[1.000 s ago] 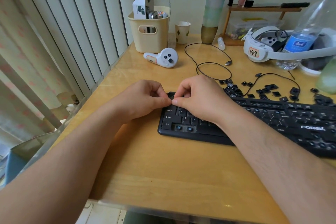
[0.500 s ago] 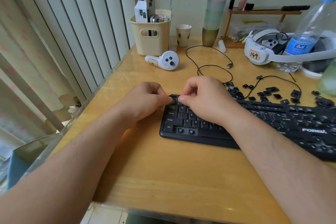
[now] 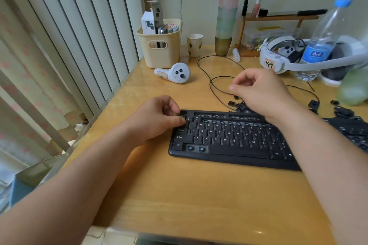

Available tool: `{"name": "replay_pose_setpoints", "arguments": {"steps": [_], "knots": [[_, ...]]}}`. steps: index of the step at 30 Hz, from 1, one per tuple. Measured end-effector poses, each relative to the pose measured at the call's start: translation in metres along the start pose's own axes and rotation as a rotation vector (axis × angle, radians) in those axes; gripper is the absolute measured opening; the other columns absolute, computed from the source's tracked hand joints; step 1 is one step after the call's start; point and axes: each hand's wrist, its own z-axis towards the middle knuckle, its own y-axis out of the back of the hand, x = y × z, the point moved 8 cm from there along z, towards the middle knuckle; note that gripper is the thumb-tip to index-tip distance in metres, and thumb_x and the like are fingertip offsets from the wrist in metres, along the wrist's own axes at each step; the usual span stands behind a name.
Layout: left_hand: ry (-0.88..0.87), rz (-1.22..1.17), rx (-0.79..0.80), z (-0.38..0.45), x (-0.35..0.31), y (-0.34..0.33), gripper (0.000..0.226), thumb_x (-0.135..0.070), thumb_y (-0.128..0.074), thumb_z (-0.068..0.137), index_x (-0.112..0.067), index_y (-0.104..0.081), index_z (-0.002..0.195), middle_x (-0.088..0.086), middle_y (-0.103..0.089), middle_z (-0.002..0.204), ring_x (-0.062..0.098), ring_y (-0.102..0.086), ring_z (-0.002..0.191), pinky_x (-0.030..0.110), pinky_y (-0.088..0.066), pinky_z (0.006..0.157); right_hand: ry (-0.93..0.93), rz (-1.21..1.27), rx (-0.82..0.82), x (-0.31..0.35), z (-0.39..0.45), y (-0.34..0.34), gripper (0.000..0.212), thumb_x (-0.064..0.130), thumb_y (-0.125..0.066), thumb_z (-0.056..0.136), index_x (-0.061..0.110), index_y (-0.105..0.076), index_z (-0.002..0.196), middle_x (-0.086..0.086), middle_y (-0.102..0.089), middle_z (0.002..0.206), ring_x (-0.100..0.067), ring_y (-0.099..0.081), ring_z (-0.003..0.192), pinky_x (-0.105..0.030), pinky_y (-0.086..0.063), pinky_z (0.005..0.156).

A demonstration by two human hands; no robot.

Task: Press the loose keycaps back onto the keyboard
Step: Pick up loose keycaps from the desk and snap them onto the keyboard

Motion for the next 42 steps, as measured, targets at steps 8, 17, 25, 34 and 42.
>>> {"name": "replay_pose_setpoints", "arguments": {"steps": [8,17,25,34,42], "knots": [[0.063,0.17,-0.023,0.031,-0.035,0.003,0.044,-0.07,-0.075,0.079,-0.03,-0.073,0.097,0.001,-0.07,0.108,0.014,-0.063,0.098,0.038,-0.053,0.089,-0.056,-0.256,0.18,-0.044,0.017,0.034,0.01,0.025,-0.073,0.094,0.034,-0.076,0.092,0.012,-0.07,0.095,-0.01,-0.062,0.091,-0.031,-0.046,0.072],[-0.229,0.609,0.088,0.081,-0.109,-0.095,0.027,-0.037,-0.065,0.096,-0.032,-0.076,0.12,-0.008,-0.075,0.112,0.012,-0.068,0.098,0.033,-0.058,0.089,0.039,-0.294,0.091,-0.048,0.014,0.024,0.009,0.03,-0.07,0.095,0.036,-0.077,0.095,0.017,-0.067,0.092,-0.001,-0.057,0.084,-0.019,-0.04,0.063],[-0.292,0.86,0.152,0.104,-0.112,-0.112,0.024,-0.031,-0.065,0.096,-0.029,-0.077,0.116,-0.005,-0.076,0.107,0.017,-0.068,0.098,0.04,-0.059,0.092,0.078,-0.283,0.072,-0.041,0.008,0.024,0.013,0.028,-0.067,0.097,0.034,-0.078,0.1,0.018,-0.067,0.091,0.003,-0.056,0.084,-0.012,-0.035,0.062],[-0.336,0.17,0.054,0.063,-0.101,-0.065,0.009,-0.018,-0.079,0.09,-0.02,-0.074,0.098,-0.002,-0.077,0.091,0.004,-0.068,0.077,0.02,-0.054,0.074,0.114,-0.019,0.089,-0.03,0.001,0.015,0.012,0.035,-0.074,0.092,0.039,-0.074,0.104,0.015,-0.07,0.085,0.001,-0.06,0.081,-0.022,-0.045,0.072],[-0.468,-0.352,0.022,0.018,-0.088,-0.045,0.026,0.013,-0.078,0.082,-0.006,-0.064,0.095,0.002,-0.069,0.082,0.014,-0.064,0.076,0.023,-0.055,0.075,0.221,0.3,0.22,0.001,-0.019,-0.015,0.03,0.022,-0.088,0.081,0.039,-0.074,0.101,0.01,-0.073,0.096,-0.017,-0.072,0.082,-0.044,-0.062,0.084]]}}
